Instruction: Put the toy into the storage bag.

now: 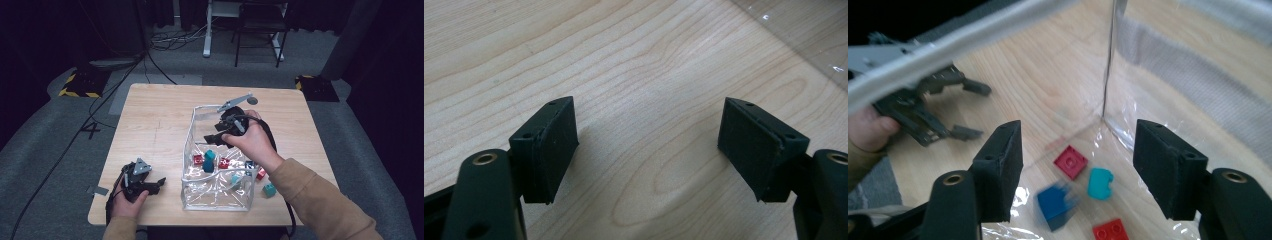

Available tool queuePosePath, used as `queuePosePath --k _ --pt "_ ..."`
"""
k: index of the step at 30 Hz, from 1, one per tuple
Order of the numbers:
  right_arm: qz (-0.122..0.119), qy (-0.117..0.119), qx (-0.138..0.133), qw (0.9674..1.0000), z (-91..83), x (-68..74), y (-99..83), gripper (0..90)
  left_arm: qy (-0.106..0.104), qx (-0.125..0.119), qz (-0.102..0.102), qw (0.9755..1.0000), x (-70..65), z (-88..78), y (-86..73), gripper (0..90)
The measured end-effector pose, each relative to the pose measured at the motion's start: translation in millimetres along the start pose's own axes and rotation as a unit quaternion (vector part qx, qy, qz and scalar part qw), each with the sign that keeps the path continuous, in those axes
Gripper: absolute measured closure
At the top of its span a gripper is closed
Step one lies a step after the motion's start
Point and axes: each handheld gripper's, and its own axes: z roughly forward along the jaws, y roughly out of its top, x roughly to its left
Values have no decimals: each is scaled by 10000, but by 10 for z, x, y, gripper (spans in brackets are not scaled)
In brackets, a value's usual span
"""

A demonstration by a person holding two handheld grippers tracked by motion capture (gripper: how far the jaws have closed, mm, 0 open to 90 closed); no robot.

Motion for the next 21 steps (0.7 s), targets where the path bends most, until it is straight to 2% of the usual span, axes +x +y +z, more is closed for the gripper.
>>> queuePosePath --k 5,11,17,21 --pt "-32 -42 -357 9993 -286 9 51 365 0 -1 -1 10000 0 0 0 241" --pt "-47 -168 -671 9976 -644 -38 4 365 1 0 1 10000 0 0 0 241" --pt "29 -409 -839 9956 -960 -167 -139 364 0 -13 -11 10000 0 1 -1 242" --pt "132 -586 -883 9943 -1105 -284 -254 361 2 -14 -14 10000 1 1 -1 244"
